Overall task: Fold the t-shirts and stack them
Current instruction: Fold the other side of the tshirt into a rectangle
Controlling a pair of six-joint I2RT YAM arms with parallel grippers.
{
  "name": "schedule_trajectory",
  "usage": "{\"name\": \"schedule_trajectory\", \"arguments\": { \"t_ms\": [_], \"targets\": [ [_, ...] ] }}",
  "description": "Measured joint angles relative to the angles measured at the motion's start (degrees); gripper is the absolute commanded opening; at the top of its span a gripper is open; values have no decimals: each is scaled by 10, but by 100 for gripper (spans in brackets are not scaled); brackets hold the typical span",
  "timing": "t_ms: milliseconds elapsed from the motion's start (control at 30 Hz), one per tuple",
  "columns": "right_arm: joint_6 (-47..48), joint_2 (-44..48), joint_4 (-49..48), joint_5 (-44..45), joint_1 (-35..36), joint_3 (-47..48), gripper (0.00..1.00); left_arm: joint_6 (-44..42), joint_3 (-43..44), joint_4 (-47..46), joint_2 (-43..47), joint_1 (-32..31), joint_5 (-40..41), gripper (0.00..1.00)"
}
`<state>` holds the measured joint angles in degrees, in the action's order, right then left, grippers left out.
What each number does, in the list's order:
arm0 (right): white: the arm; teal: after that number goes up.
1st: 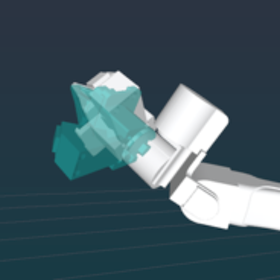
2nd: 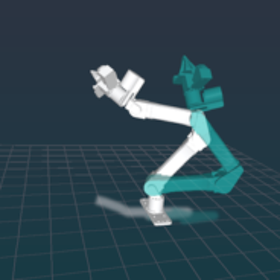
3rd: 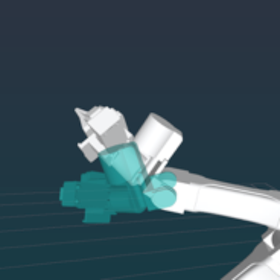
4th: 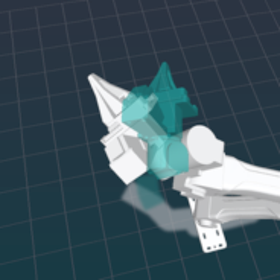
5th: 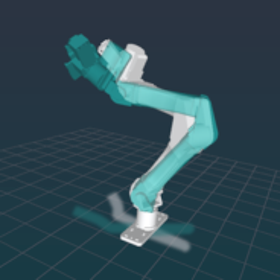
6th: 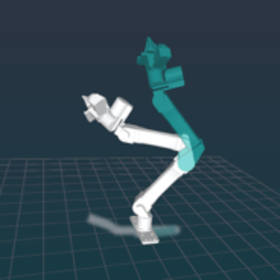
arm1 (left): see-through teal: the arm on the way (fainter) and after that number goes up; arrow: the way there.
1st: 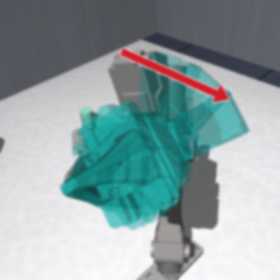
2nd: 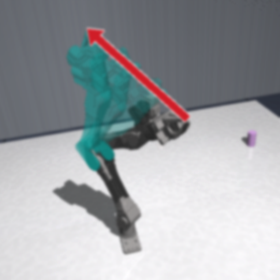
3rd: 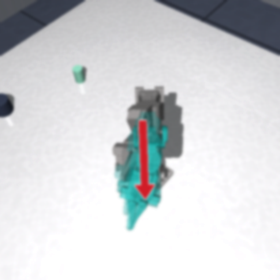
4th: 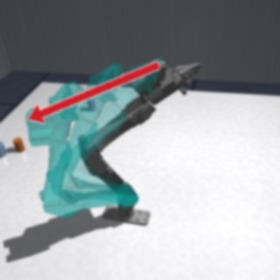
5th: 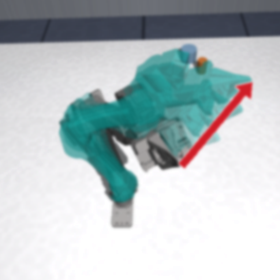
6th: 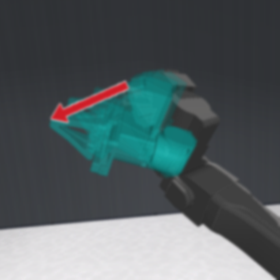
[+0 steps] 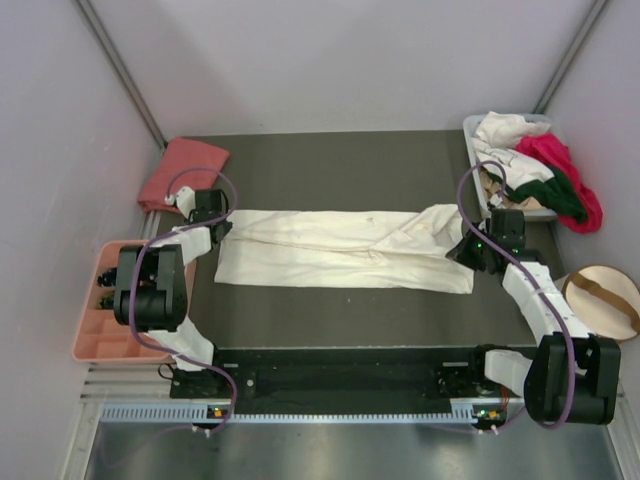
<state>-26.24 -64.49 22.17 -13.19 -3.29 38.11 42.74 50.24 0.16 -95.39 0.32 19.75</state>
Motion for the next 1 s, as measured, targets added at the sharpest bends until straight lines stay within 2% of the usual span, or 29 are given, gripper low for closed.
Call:
{"name": "schedule_trajectory", "arguments": {
  "t_ms": [200, 400, 467, 500, 533, 633, 733, 1000],
  "targets": [
    [0, -2, -1, 0, 0, -3, 0, 17, 0, 32, 8, 0, 34, 40],
    [0, -7, -2, 2, 0, -9, 0, 30, 0, 51, 53, 0, 65, 42],
    [0, -10, 1, 5, 0, -10, 14, 33, 0, 51, 68, 0, 73, 53],
    [0, -10, 2, 7, 0, -10, 22, 35, 0, 51, 72, 0, 77, 54],
    [-3, -10, 2, 10, 0, -10, 36, 35, 0, 52, 75, 0, 80, 55],
    [-8, -10, 3, 23, 0, -10, 55, 38, 5, 56, 78, 0, 84, 59],
    [-12, -9, 3, 36, -2, -10, 62, 35, 15, 55, 78, 0, 81, 60],
    [-28, -7, -41, 38, -3, -10, 68, -6, 38, -6, 52, 0, 11, 57]
  ]
}}
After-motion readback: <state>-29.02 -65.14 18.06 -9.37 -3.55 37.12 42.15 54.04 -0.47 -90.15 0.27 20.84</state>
